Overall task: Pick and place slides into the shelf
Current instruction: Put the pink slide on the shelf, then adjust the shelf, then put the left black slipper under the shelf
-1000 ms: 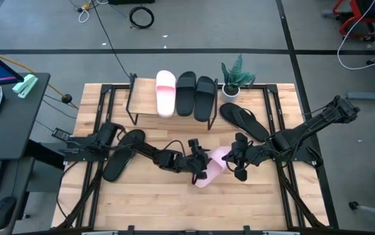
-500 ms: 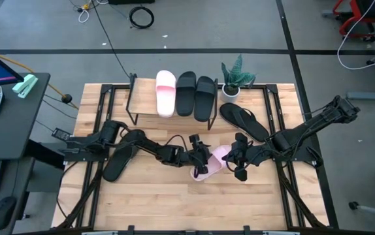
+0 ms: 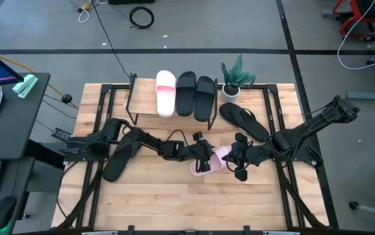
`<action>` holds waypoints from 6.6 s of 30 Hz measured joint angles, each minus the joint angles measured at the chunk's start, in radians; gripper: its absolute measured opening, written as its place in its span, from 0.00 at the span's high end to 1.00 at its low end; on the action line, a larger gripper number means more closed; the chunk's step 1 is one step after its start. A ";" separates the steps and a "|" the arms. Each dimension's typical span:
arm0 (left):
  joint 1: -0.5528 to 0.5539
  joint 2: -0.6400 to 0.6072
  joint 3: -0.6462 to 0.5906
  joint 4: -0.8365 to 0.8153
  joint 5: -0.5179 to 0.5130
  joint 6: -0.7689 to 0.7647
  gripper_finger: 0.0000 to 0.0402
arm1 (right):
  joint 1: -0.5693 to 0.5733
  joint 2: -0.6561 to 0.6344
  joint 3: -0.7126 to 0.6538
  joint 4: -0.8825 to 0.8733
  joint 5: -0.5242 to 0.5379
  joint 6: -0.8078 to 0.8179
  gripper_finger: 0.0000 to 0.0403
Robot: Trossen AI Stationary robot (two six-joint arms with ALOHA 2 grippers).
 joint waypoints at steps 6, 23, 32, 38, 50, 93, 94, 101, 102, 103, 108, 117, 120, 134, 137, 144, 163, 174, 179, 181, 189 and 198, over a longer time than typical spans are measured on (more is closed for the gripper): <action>0.004 0.000 0.000 -0.016 0.003 -0.023 0.92 | 0.000 0.000 0.000 0.000 0.000 0.000 0.98; -0.163 -0.341 0.000 -0.534 -0.236 -0.398 0.98 | 0.000 0.000 0.000 -0.055 0.000 -0.006 0.98; -0.323 -0.555 0.000 -0.991 -0.557 -0.712 0.98 | 0.000 0.000 0.000 -0.065 0.000 -0.006 0.98; -0.352 -0.643 0.000 -1.184 -0.760 -0.803 0.98 | 0.000 0.000 0.000 -0.069 0.000 -0.006 0.98; -0.098 -0.846 0.000 -1.408 -0.922 -0.792 0.98 | 0.000 0.000 0.000 -0.069 0.000 -0.005 0.98; 0.498 -0.662 -0.005 -1.495 -0.602 -0.722 0.92 | 0.000 -0.001 0.000 -0.088 0.000 -0.007 0.97; 0.507 -0.651 -0.005 -1.495 -0.570 -0.708 0.92 | 0.000 -0.001 0.000 -0.088 0.000 -0.007 0.97; 0.543 -0.596 -0.002 -1.488 -0.497 -0.579 0.90 | 0.000 -0.001 0.000 -0.088 0.000 -0.007 0.98; 0.543 -0.595 -0.002 -1.488 -0.499 -0.570 0.89 | 0.000 -0.001 0.000 -0.088 0.000 -0.007 0.98; 0.543 -0.595 -0.002 -1.488 -0.500 -0.566 0.88 | 0.000 -0.001 0.000 -0.088 0.000 -0.007 0.98; 0.543 -0.602 -0.004 -1.499 -0.534 -0.552 0.77 | 0.000 -0.001 0.000 -0.088 0.000 -0.007 0.97; 0.551 -0.608 -0.003 -1.505 -0.588 -0.503 0.63 | 0.000 -0.001 0.000 -0.095 0.001 -0.007 0.97; 0.541 -0.608 -0.003 -1.506 -0.591 -0.500 0.62 | 0.000 -0.001 0.000 -0.095 0.001 -0.007 0.97; 0.365 -0.685 0.128 -1.514 -0.593 -0.464 0.69 | -0.018 0.002 0.000 -0.098 0.169 0.045 0.99; 0.293 -0.695 0.221 -1.505 -0.593 -0.457 0.72 | -0.039 0.033 0.000 -0.092 0.171 0.022 0.99; 0.150 -0.694 0.429 -1.467 -0.593 -0.307 0.85 | -0.179 0.198 0.000 0.054 0.173 -0.112 0.99; 0.000 -0.692 0.504 -1.468 -0.593 -0.227 0.93 | -0.594 0.243 0.000 0.168 -0.037 -0.357 1.00; 0.000 -0.692 0.504 -1.469 -0.593 -0.231 0.98 | -0.718 0.248 0.000 0.169 -0.038 -0.444 1.00; 0.001 -0.692 0.504 -1.473 -0.592 -0.259 0.93 | -0.714 0.248 0.000 0.168 -0.093 -0.451 1.00; 0.001 -0.692 0.504 -1.480 -0.572 -0.259 0.92 | -0.697 0.248 0.000 0.168 -0.097 -0.451 1.00; -0.021 -0.675 0.504 -1.635 -0.184 -0.410 0.94 | -0.475 0.248 0.000 0.157 -0.096 -0.384 1.00; -0.257 -0.546 0.495 -1.993 -0.077 -0.850 0.99 | -0.218 0.245 0.000 0.056 0.208 -0.279 1.00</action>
